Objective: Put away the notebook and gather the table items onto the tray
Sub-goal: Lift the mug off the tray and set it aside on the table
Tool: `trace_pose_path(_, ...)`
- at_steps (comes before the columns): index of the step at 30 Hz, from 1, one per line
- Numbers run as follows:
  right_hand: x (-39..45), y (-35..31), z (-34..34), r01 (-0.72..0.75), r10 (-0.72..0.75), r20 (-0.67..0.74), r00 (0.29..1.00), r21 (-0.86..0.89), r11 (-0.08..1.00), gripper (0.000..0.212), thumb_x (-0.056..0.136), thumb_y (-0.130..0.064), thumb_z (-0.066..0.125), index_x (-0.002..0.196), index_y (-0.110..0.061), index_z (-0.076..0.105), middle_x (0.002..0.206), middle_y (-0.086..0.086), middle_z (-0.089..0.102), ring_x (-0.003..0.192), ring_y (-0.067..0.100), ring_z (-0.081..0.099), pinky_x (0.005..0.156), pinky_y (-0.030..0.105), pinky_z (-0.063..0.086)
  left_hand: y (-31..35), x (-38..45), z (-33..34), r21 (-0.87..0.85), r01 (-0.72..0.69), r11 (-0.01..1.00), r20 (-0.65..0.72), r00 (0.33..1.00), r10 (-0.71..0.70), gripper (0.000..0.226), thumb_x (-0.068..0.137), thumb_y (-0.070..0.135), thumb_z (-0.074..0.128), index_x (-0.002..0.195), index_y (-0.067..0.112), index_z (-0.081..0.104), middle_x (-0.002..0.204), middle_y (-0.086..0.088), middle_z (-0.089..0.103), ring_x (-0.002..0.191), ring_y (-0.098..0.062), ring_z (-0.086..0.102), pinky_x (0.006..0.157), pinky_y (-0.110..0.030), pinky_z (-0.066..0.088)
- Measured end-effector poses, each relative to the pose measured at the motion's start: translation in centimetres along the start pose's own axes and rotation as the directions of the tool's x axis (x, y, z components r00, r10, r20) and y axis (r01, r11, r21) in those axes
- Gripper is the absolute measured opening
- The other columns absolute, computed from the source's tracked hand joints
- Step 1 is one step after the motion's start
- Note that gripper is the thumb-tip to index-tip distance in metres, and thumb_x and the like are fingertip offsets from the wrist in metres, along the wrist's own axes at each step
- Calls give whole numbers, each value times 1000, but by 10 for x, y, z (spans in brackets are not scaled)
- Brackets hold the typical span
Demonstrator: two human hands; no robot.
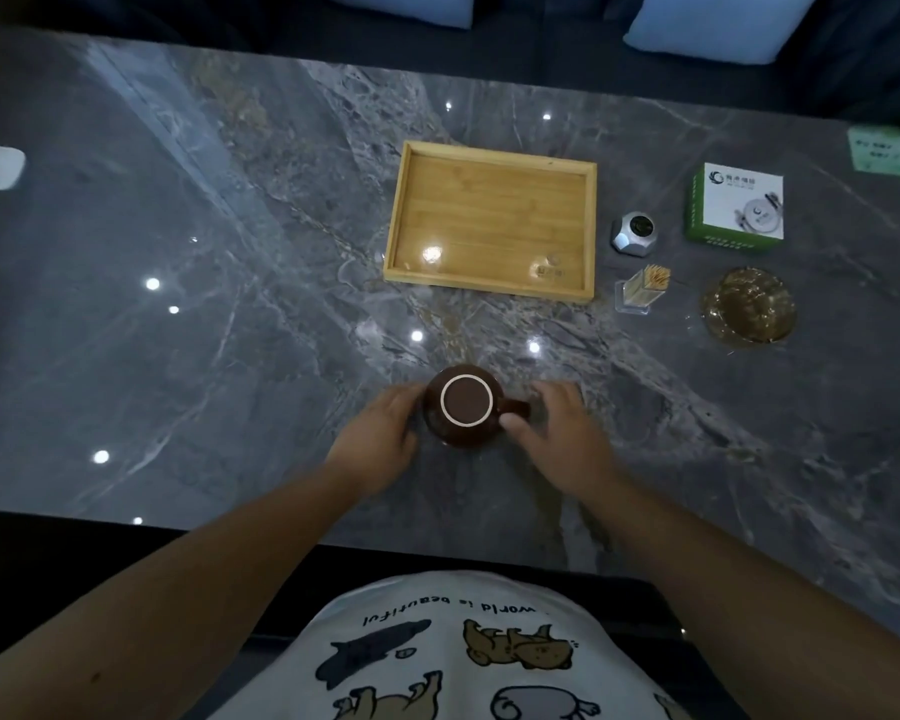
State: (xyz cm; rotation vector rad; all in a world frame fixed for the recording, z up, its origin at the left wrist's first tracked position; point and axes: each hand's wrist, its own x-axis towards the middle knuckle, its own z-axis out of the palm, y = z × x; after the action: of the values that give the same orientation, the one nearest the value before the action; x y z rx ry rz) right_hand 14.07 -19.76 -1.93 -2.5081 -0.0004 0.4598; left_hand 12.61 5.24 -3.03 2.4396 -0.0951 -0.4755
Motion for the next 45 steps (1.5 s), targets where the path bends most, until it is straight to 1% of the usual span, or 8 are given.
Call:
trace_pose_path(3, 8, 1, -7, -301, 292, 84, 953, 122, 946, 60, 88, -63, 44, 115, -12, 59, 111, 12, 67, 97, 28, 64, 83, 37, 50, 6, 13, -8, -61, 299, 952, -20, 954, -300, 23, 90, 22, 46, 100, 10, 63, 101, -18, 69, 92, -34, 65, 83, -43, 52)
trace_pose_path(6, 21, -11, -9, -621, 529, 327, 783, 369, 692, 58, 90, -63, 40, 99, -10, 61, 75, 12, 74, 48, 18, 57, 47, 25, 43, 23, 33, -15, -316, 622, 716, 245, 783, -572, 54, 94, 52, 41, 84, 3, 62, 79, -18, 72, 69, -30, 70, 62, -40, 59)
trace_pose_path(12, 39, -25, -10, -784, 582, 525, 621, 413, 463, 38, 92, -49, 49, 92, -14, 62, 58, 8, 69, 31, 7, 39, 30, 12, 24, 37, 50, -22, -386, 771, 507, 496, 636, -591, 68, 82, 72, 44, 91, 6, 60, 75, -18, 72, 64, -26, 72, 51, -27, 55)
trace_pose_path(17, 38, -23, -19, -744, 517, 536, 668, 510, 432, 29, 93, -38, 56, 87, -11, 66, 67, 9, 69, 33, 4, 38, 30, 12, 24, 34, 47, -27, -502, 732, 462, 548, 682, -485, 58, 83, 63, 55, 98, 7, 61, 88, -17, 71, 72, -25, 72, 57, -31, 56)
trace_pose_path(22, 29, -20, -36, -547, 334, 439, 834, 579, 605, 22, 93, -24, 59, 94, -4, 68, 81, 18, 64, 47, 12, 43, 40, 23, 29, 26, 30, -34, -780, 437, 447, 378, 899, -219, 30, 88, 25, 66, 114, 11, 62, 105, -4, 73, 99, -18, 68, 86, -34, 54)
trace_pose_path(27, 17, -13, -40, -327, 121, 342, 932, 647, 689, 7, 87, -16, 67, 94, -18, 68, 84, 2, 73, 69, 11, 66, 60, 24, 51, 16, 10, -35, -781, 194, 594, 240, 971, -1, 67, 76, -8, 71, 127, 28, 48, 121, 16, 63, 116, -5, 57, 93, -22, 47)
trace_pose_path(35, 10, 1, -18, -54, -45, 299, 953, 316, 947, 19, 69, -34, 82, 77, -30, 64, 77, -10, 70, 71, 1, 63, 65, 26, 49, -1, -10, -20, -315, -39, 948, 114, 990, 79, 90, 74, 16, 80, 128, 64, 26, 126, 28, 50, 112, 22, 41, 87, -2, 34)
trace_pose_path(45, 9, 5, -15, -55, -38, 343, 938, 259, 964, 27, 72, -41, 79, 90, -24, 66, 88, -4, 68, 81, 12, 64, 74, 35, 52, -7, -14, -12, -293, 16, 956, 126, 992, 22, 91, 72, 24, 81, 130, 65, 25, 116, 49, 44, 109, 24, 44, 83, 2, 34)
